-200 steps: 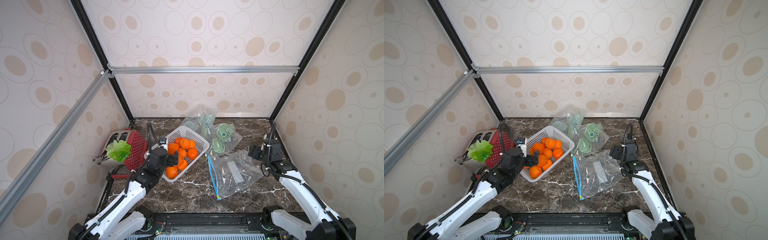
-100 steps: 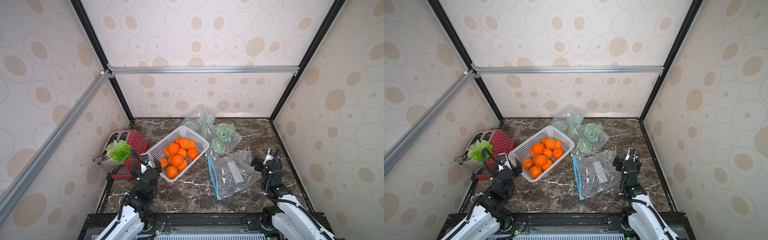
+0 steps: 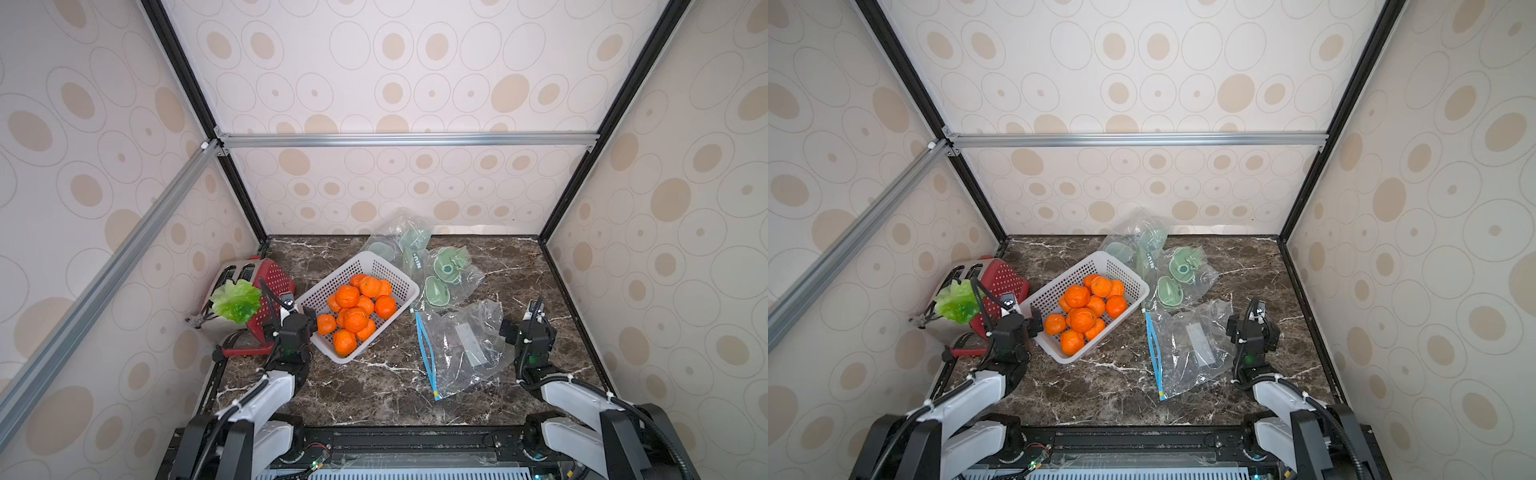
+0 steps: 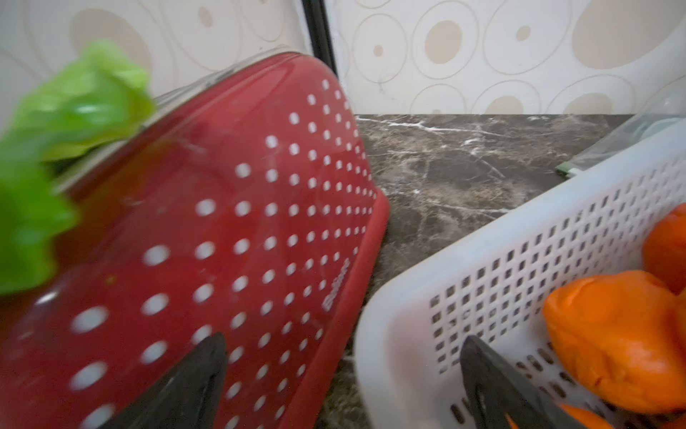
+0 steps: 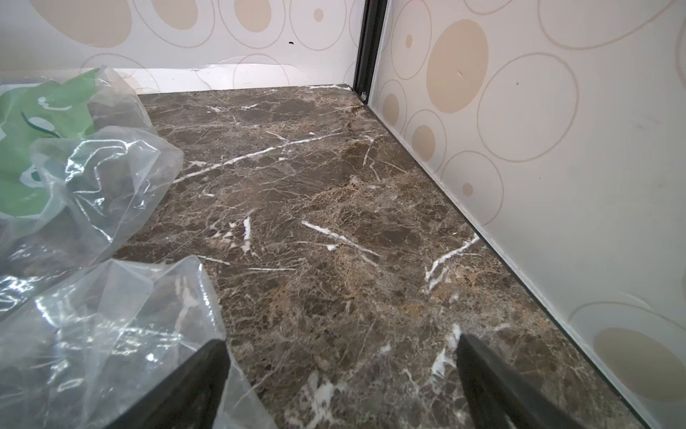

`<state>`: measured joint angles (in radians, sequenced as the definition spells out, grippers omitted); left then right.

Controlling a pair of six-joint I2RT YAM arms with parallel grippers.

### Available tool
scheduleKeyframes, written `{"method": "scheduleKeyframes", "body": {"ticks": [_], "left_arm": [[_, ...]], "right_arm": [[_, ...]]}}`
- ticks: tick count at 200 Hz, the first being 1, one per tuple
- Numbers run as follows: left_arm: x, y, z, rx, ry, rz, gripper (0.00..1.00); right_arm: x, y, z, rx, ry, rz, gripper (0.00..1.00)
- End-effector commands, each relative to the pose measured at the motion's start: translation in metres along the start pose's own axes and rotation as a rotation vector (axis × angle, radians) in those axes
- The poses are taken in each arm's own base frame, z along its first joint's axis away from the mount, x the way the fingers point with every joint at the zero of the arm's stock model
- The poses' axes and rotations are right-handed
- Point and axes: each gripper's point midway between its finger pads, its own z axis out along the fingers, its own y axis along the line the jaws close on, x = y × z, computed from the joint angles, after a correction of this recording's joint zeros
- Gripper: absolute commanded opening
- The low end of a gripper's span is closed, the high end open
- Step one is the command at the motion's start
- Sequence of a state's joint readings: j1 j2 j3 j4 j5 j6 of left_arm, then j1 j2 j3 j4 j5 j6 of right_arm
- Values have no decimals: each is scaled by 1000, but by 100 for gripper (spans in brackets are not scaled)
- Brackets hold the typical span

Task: Open the zip-top bag and take out the orange
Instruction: Reset both arms

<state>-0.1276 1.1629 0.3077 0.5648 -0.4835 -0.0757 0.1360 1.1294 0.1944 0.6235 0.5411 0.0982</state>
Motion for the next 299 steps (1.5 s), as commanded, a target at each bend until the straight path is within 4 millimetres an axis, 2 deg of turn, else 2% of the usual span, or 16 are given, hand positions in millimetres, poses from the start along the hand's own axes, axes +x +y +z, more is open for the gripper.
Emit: {"method": "scheduleKeyframes", "body": {"ticks": [1, 20, 53, 69, 76, 88, 105, 115, 124, 139, 276, 299], "left_arm": [[-10, -17, 22, 65, -17, 74, 99], [-16, -21, 30, 109, -55, 29, 99], [4, -25, 54, 202, -69, -68, 99], [6, -32, 56, 245, -43, -47, 99], [5, -34, 57, 253, -41, -41, 99], [7, -36, 60, 257, -16, -35, 99], [6, -38, 64, 264, 6, -26, 99], [7, -38, 65, 263, 16, -24, 99], [7, -38, 65, 264, 14, -25, 99], [7, -38, 64, 264, 10, -25, 99], [8, -40, 68, 265, 29, -22, 99], [7, -39, 63, 267, 8, -24, 99]], "right_arm": [[-30, -1, 5, 22, -104, 27, 99], [-33, 11, 9, -29, -122, 13, 99], [-33, 19, 17, -59, -147, 46, 99], [-27, 23, 26, -76, -178, 64, 99], [-29, 33, 28, -124, -203, 35, 99], [-14, 51, 34, -204, -115, -21, 100], [-19, 54, 48, -164, -107, -39, 99], [-16, 59, 55, -177, -46, -53, 99], [-12, 59, 60, -166, 16, -56, 99], [-16, 55, 62, -164, -23, -38, 99], [-14, 54, 60, -164, -14, -40, 98], [-14, 54, 60, -164, -13, -41, 98]]}}
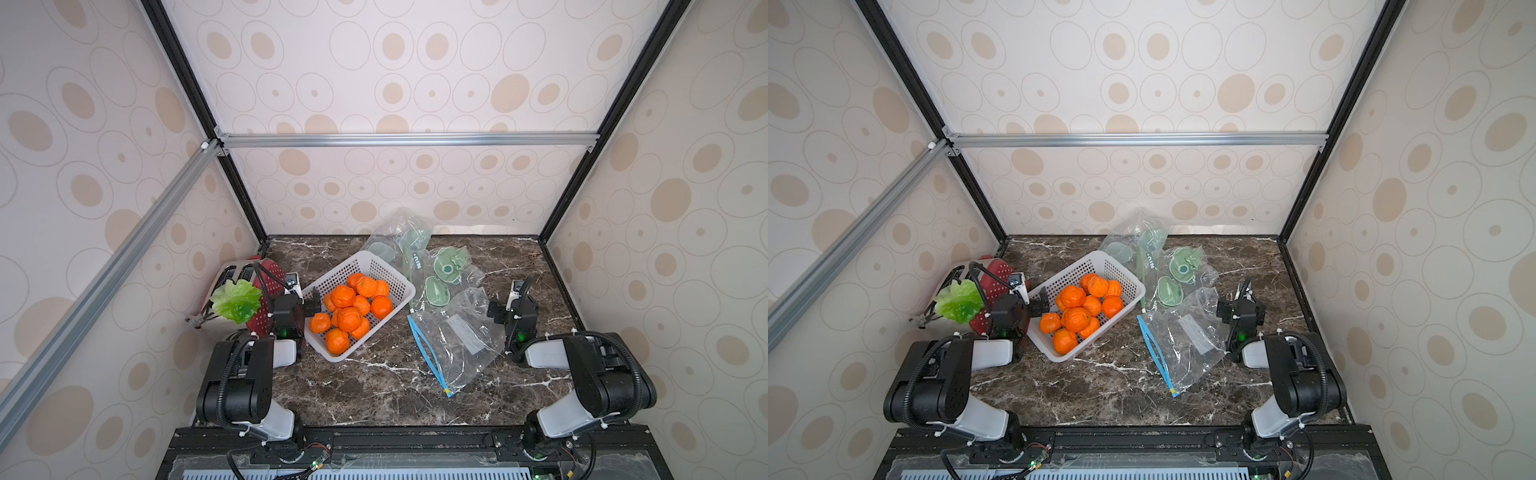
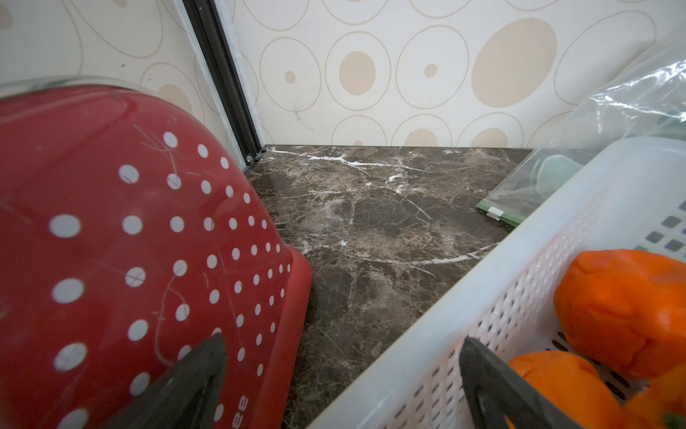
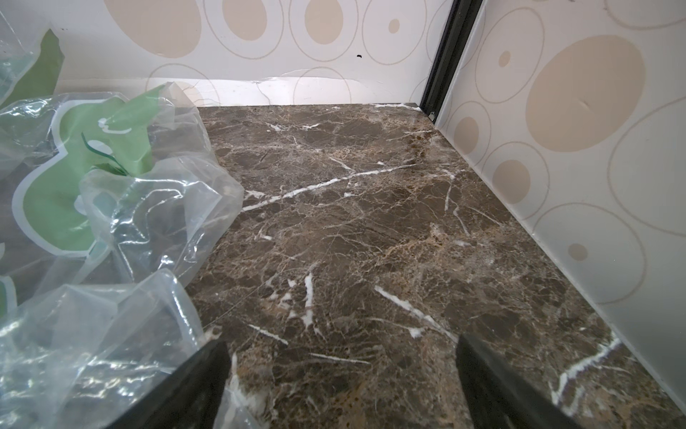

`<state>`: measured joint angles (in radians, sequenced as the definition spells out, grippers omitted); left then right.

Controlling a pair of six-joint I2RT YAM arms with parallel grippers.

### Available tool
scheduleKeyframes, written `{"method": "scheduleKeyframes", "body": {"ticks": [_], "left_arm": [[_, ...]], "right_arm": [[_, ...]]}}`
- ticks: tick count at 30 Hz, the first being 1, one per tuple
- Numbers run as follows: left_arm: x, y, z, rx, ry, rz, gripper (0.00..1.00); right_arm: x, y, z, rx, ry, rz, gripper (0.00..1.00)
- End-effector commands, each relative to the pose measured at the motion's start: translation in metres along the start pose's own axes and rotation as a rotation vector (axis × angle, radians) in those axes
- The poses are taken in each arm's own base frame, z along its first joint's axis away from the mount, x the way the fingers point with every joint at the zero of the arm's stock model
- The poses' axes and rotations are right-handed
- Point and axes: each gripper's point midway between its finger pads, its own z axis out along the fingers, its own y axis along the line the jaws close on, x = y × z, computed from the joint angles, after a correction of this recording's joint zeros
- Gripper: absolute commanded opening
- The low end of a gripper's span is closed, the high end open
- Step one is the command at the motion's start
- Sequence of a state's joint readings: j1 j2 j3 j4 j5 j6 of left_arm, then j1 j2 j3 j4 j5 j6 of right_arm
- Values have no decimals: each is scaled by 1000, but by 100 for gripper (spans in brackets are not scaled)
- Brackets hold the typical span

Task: Open the zip-top bag and take out the orange
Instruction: Reset both arms

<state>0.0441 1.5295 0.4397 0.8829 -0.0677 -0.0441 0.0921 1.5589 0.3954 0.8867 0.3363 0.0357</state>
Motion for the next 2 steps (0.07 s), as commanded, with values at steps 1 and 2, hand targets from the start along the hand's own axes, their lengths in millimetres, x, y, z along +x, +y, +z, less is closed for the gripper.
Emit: {"method": "scheduleKeyframes", "body": {"ticks": [1, 2], "left_arm": [[22, -2, -1, 13, 73, 17, 99], [22, -1, -1, 11, 77, 17, 99]], "right_arm": [[1, -1, -1, 0, 0, -8, 98], [1, -1, -1, 1, 1, -8, 98]]}}
